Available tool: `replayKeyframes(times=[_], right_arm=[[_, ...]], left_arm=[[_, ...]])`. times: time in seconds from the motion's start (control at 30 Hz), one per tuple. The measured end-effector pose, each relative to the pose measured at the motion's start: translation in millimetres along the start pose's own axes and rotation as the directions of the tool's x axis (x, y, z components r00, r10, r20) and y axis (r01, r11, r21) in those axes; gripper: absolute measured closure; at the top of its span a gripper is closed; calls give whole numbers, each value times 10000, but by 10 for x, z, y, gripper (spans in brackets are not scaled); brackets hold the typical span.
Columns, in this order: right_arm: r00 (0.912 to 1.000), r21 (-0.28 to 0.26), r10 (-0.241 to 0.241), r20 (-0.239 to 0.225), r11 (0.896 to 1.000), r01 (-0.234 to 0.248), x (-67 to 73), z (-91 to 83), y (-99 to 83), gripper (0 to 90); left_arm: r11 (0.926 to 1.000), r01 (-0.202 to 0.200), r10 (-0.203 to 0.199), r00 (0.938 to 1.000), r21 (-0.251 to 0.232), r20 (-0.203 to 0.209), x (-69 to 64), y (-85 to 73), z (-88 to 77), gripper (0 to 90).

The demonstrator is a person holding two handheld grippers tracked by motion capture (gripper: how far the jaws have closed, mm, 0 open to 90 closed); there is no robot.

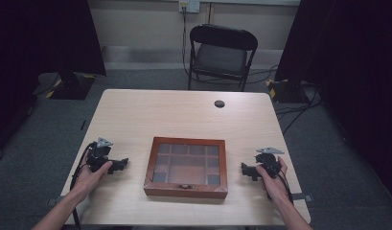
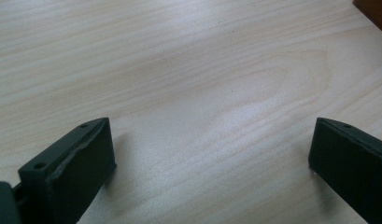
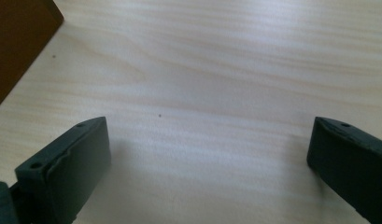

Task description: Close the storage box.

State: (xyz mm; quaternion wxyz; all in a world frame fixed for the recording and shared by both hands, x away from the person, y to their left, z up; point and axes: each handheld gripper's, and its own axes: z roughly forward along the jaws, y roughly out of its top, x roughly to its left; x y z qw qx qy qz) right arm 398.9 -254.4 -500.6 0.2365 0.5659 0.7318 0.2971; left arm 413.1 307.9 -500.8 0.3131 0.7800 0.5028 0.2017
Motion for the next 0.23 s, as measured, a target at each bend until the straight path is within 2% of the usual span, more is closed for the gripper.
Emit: replayKeyframes(times=[0.07, 0.23], right_arm=[[10000, -92, -4, 7, 10000, 4, 3, 8, -3, 0], [10000, -103, 12, 19, 9999, -12, 5, 8, -4, 0]], left_arm=[[9995, -28, 28, 10000, -306, 1, 2, -26, 8, 0], [9995, 31, -31, 10000, -318, 17, -3, -26, 10, 0]])
